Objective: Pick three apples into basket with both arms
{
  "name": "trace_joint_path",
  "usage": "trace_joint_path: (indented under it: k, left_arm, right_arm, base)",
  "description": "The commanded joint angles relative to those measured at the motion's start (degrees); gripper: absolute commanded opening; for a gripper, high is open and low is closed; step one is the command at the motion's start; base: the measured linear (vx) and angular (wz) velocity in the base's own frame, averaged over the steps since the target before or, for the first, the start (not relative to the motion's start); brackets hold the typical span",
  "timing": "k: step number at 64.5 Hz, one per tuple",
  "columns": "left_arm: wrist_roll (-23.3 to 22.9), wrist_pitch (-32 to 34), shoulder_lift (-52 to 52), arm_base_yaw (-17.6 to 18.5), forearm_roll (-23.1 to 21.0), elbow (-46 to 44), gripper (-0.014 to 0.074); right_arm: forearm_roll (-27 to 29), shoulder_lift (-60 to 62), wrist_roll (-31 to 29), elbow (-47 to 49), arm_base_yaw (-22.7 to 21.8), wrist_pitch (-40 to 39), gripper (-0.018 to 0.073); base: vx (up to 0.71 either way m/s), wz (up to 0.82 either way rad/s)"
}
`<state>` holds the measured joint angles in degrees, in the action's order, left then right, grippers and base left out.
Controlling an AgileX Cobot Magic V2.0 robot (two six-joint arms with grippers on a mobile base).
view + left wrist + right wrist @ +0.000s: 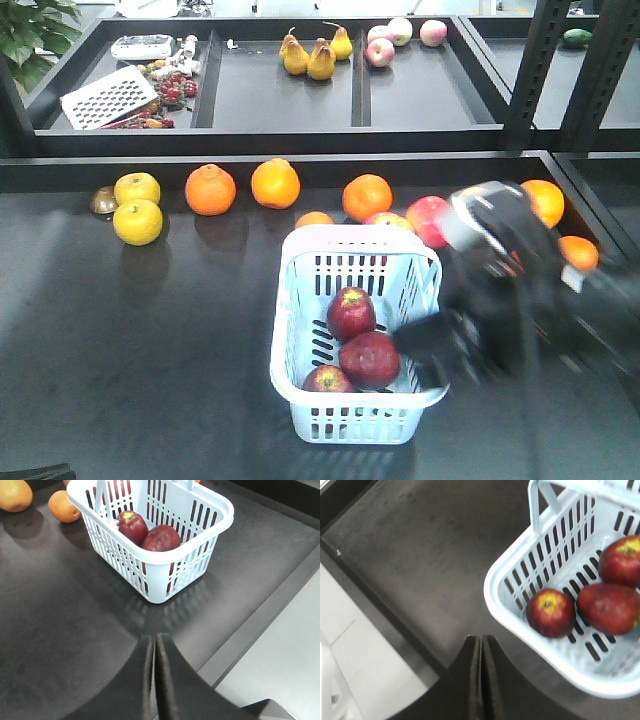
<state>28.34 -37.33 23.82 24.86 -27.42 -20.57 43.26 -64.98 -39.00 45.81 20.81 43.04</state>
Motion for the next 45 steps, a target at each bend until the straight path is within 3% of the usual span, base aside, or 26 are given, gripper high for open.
trace_joint_path:
  k: [1,23,45]
  left_arm:
    - [-0.20,3.09,0.38,0.13,-1.79,-1.55,-0.0006]
    - [-0.20,3.26,0.38,0.13,-1.79,-1.55,-0.0006]
    - [-0.20,3.40,0.38,0.13,-1.79,-1.55,-0.0006]
  right_arm:
    - [0.92,7.75,0.33,-3.45,-0.16,-1.74,-0.0004]
    - [-2.38,30.89,6.24,-22.47,-0.16,-9.80,-0.0004]
    - [-7.14,37.08,7.76,-25.84,-0.16,-11.03,-0.0004]
  base:
    - [0.00,0.00]
    - [0.00,0.00]
    - [0.00,0.00]
